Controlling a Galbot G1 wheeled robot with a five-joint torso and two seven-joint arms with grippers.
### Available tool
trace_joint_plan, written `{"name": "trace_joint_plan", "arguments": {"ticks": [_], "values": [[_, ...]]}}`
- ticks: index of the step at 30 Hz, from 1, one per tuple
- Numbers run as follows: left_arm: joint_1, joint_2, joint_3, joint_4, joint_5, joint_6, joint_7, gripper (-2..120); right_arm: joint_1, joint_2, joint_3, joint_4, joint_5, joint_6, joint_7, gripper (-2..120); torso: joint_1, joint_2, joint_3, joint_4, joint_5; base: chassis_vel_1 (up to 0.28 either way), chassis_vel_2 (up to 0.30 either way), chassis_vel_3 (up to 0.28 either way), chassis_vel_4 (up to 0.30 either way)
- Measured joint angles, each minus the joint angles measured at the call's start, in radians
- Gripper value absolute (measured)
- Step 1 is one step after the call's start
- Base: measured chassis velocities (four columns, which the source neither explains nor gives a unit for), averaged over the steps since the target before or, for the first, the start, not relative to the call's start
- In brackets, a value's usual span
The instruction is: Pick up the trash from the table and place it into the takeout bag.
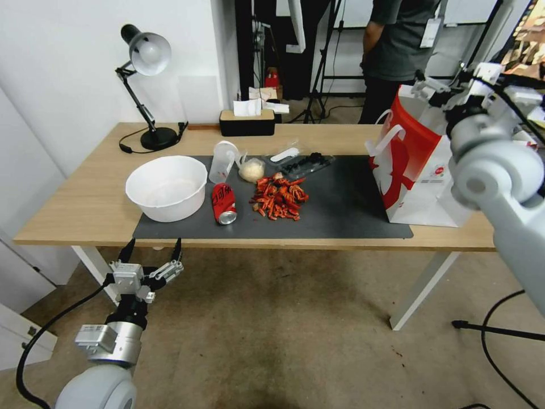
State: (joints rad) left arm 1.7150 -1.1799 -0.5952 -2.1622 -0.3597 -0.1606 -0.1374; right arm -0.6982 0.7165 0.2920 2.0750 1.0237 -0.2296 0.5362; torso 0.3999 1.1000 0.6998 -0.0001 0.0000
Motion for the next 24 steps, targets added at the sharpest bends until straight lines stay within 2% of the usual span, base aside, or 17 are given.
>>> {"name": "trace_joint_plan", "arguments": {"ticks": [5, 7, 8, 10, 13, 15, 16, 18, 19, 24], "values": [[-0.001, -0.001, -0.001, -0.001, -0.002, -0.001, 0.0, 100, -0.112, 0.003, 0.025, 0.068, -0.016, 0.056, -0.057, 100, 0.0, 0.0, 0.0, 0.0001, -0.0005, 0.0, 0.0, 0.0, 0.0], [-0.001, -0.002, -0.003, -0.003, -0.004, -0.001, 0.0, 100, -0.225, 0.028, 0.035, 0.113, -0.068, 0.123, -0.112, 100, 0.0, 0.0, 0.0, 0.0001, 0.0001, 0.0, 0.0, 0.0, 0.0], [-0.001, -0.002, -0.003, -0.003, -0.004, -0.001, 0.0, 100, -0.225, 0.028, 0.035, 0.113, -0.068, 0.123, -0.112, 100, 0.0, 0.0, 0.0, 0.0001, 0.0001, 0.0, 0.0, 0.0, 0.0], [-0.002, -0.003, -0.005, -0.006, -0.005, -0.003, 0.0, 100, -0.378, 0.085, 0.04, 0.151, -0.157, 0.214, -0.162, 100, 0.0, 0.0, 0.0, 0.0003, -0.0001, 0.0, 0.0, 0.0, 0.0], [0.0, -0.003, -0.008, -0.009, -0.006, -0.004, -0.001, 100, -0.438, 0.101, 0.04, 0.159, -0.195, 0.25, -0.179, 100, 0.0, 0.0, 0.0, 0.0003, -0.0002, 0.0, 0.0, 0.0, 0.0], [0.005, 0.0, -0.015, -0.014, -0.008, -0.005, -0.002, 100, -0.562, 0.123, 0.04, 0.172, -0.279, 0.309, -0.204, 100, 0.0, 0.0, 0.0, 0.0001, 0.0001, 0.0, 0.0, 0.0, 0.0], [0.005, 0.0, -0.015, -0.014, -0.008, -0.005, -0.002, 100, -0.562, 0.123, 0.04, 0.172, -0.279, 0.309, -0.204, 100, 0.0, 0.0, 0.0, 0.0001, 0.0001, 0.0, 0.0, 0.0, 0.0], [0.003, 0.005, -0.016, -0.015, -0.008, -0.006, -0.009, 100, -0.688, 0.157, 0.034, 0.181, -0.39, 0.374, -0.209, 100, 0.0, 0.0, 0.0, 0.0, 0.0, 0.0, 0.0, 0.0, 0.0], [0.003, 0.005, -0.016, -0.015, -0.008, -0.006, -0.009, 100, -0.688, 0.157, 0.034, 0.181, -0.39, 0.374, -0.209, 100, 0.0, 0.0, 0.0, 0.0, 0.0, 0.0, 0.0, 0.0, 0.0], [-0.005, 0.008, -0.009, -0.011, -0.009, -0.007, -0.012, 100, -0.838, 0.231, 0.021, 0.169, -0.525, 0.439, -0.142, 100, 0.0, 0.0, 0.0, 0.0002, 0.0, 0.0, 0.0, 0.0, 0.0]]}}
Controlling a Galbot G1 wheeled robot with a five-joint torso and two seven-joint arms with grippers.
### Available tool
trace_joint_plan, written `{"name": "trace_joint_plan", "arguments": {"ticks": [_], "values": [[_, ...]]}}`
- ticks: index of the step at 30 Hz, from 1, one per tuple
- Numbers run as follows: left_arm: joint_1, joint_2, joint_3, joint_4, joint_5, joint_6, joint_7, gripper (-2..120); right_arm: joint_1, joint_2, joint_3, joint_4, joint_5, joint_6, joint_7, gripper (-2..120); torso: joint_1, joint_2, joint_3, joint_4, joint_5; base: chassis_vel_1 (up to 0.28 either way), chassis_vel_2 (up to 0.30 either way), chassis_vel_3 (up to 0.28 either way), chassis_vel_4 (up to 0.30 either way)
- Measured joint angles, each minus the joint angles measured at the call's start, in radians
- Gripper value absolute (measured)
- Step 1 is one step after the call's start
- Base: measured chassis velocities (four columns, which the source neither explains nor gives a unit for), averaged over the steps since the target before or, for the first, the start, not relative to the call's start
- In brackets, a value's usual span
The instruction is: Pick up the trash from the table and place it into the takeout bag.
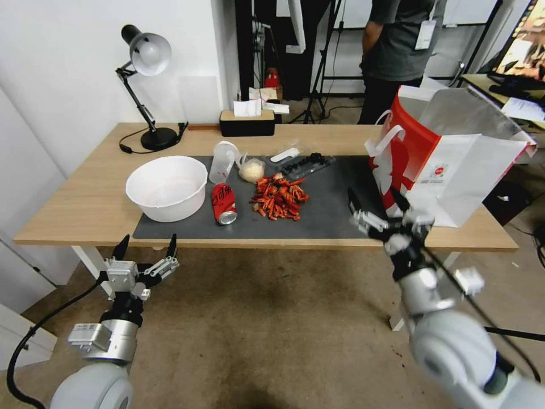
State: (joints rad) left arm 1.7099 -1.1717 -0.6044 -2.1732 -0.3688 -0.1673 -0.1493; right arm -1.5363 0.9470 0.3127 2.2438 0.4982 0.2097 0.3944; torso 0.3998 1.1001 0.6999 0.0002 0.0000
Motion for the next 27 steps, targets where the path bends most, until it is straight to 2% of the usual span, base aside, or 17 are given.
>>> {"name": "trace_joint_plan", "arguments": {"ticks": [11, 27], "values": [[0.002, 0.002, 0.004, 0.009, 0.0, 0.0, 0.004, 100, -0.119, 0.071, -0.031, -0.041, -0.114, -0.003, 0.156, 100, 0.0, 0.0, 0.0, -0.0001, 0.0, 0.0, 0.0, 0.0, 0.0], [0.008, -0.002, 0.009, 0.023, 0.006, 0.003, 0.009, 100, -0.154, 0.088, -0.045, -0.051, -0.12, -0.07, 0.212, 100, 0.0, 0.0, 0.0, -0.0001, 0.0, 0.0, 0.0, 0.0, 0.0]]}}
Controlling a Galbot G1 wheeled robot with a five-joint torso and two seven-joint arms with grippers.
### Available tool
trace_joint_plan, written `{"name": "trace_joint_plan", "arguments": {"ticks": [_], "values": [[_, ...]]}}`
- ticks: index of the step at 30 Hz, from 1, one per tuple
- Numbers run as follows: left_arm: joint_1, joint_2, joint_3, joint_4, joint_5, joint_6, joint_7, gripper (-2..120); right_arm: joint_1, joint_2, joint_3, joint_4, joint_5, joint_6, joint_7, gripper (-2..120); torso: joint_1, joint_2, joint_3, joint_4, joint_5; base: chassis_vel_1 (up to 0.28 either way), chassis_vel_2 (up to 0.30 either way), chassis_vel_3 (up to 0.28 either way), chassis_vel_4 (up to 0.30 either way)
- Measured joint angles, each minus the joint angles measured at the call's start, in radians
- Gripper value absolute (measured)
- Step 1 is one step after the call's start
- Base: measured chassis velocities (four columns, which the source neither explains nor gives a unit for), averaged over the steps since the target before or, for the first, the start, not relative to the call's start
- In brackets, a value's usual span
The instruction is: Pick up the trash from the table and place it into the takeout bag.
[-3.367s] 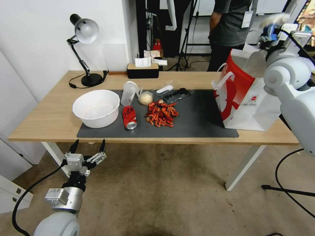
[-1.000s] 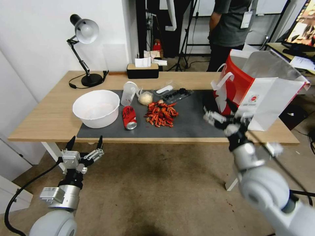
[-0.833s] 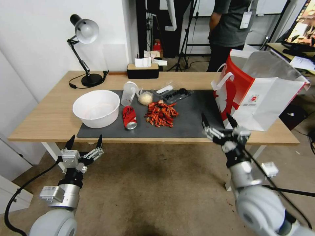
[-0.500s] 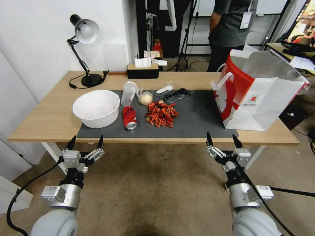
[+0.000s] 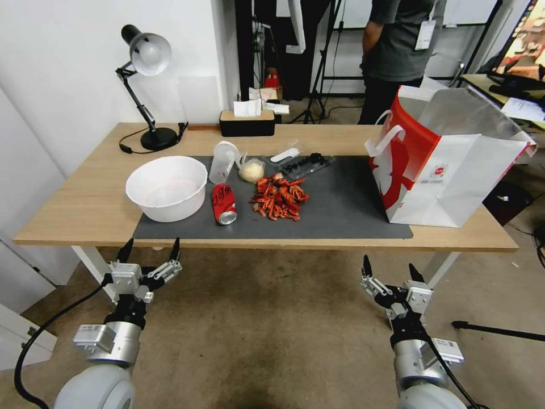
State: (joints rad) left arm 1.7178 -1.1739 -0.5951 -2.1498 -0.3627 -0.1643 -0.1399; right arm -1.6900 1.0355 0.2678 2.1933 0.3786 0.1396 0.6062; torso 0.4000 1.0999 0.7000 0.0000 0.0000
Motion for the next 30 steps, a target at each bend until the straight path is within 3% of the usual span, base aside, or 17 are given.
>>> {"name": "trace_joint_plan", "arguments": {"ticks": [30], "values": [[0.001, -0.007, 0.006, 0.015, 0.004, 0.0, 0.003, 100, 0.009, -0.004, -0.004, -0.007, 0.005, -0.007, -0.011, 100, 0.0, 0.0, 0.0, 0.0, 0.0, 0.0, 0.0, 0.0, 0.0]]}}
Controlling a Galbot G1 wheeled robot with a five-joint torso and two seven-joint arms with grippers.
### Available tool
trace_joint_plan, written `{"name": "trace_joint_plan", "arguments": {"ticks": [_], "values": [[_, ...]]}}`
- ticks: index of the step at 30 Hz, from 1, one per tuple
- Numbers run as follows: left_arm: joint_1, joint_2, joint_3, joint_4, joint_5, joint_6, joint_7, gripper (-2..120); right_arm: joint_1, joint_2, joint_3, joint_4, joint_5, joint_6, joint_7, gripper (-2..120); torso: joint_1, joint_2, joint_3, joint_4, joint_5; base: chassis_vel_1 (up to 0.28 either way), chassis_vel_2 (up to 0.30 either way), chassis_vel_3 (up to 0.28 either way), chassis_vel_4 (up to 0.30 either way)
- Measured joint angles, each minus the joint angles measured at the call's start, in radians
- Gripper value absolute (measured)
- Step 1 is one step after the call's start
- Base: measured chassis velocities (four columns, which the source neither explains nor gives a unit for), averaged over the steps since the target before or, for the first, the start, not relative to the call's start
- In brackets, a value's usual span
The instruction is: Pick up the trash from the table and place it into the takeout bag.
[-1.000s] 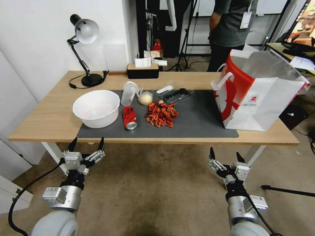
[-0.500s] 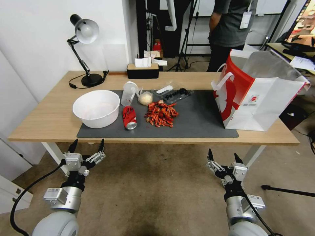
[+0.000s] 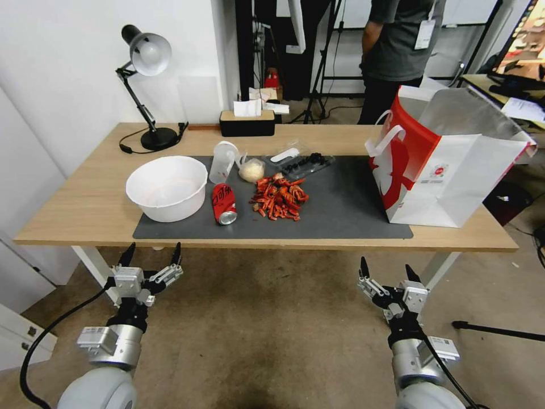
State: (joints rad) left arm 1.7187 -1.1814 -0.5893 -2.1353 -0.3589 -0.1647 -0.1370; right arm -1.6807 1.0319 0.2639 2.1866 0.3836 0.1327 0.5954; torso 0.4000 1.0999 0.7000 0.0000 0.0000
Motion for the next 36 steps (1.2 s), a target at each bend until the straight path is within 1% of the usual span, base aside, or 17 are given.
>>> {"name": "trace_joint_plan", "arguments": {"ticks": [5, 12, 29, 32, 34, 35, 36], "values": [[-0.001, 0.0, 0.0, 0.0, 0.0, 0.0, 0.0, 100, 0.002, 0.001, 0.0, -0.001, 0.001, 0.003, -0.005, 100, 0.0, 0.0, 0.0, 0.0, 0.0, 0.0, 0.0, 0.0, 0.0], [-0.003, 0.0, -0.001, 0.0, 0.002, 0.0, 0.0, 100, 0.005, -0.005, 0.012, 0.001, -0.007, 0.031, -0.046, 100, 0.0, 0.0, 0.0, 0.0, 0.0, 0.0, 0.0, 0.0, 0.0], [-0.009, 0.001, 0.0, 0.001, 0.0, -0.008, 0.001, 100, 0.027, -0.018, 0.021, -0.02, -0.008, 0.064, -0.096, 100, 0.0, 0.0, 0.0, 0.0002, 0.0, 0.0, 0.0, 0.0, 0.0], [-0.029, 0.019, 0.008, -0.013, -0.026, 0.001, -0.002, 100, 0.026, -0.018, 0.021, -0.02, -0.008, 0.065, -0.1, 100, 0.0, 0.0, 0.0, 0.0002, 0.0, 0.0, 0.0, 0.0, 0.0], [-0.064, 0.049, 0.02, -0.036, -0.079, 0.038, -0.011, 100, 0.024, -0.018, 0.021, -0.02, -0.008, 0.066, -0.104, 100, 0.0, 0.0, 0.0, 0.0001, -0.0001, 0.0, 0.0, 0.0, 0.0], [-0.09, 0.076, 0.031, -0.053, -0.127, 0.069, -0.023, 100, 0.022, -0.019, 0.021, -0.02, -0.008, 0.066, -0.105, 100, 0.0, 0.0, 0.0, 0.0, 0.0, 0.0, 0.0, 0.0, 0.0], [-0.09, 0.076, 0.031, -0.053, -0.127, 0.069, -0.023, 100, 0.022, -0.019, 0.021, -0.02, -0.008, 0.066, -0.105, 100, 0.0, 0.0, 0.0, 0.0, 0.0, 0.0, 0.0, 0.0, 0.0]]}}
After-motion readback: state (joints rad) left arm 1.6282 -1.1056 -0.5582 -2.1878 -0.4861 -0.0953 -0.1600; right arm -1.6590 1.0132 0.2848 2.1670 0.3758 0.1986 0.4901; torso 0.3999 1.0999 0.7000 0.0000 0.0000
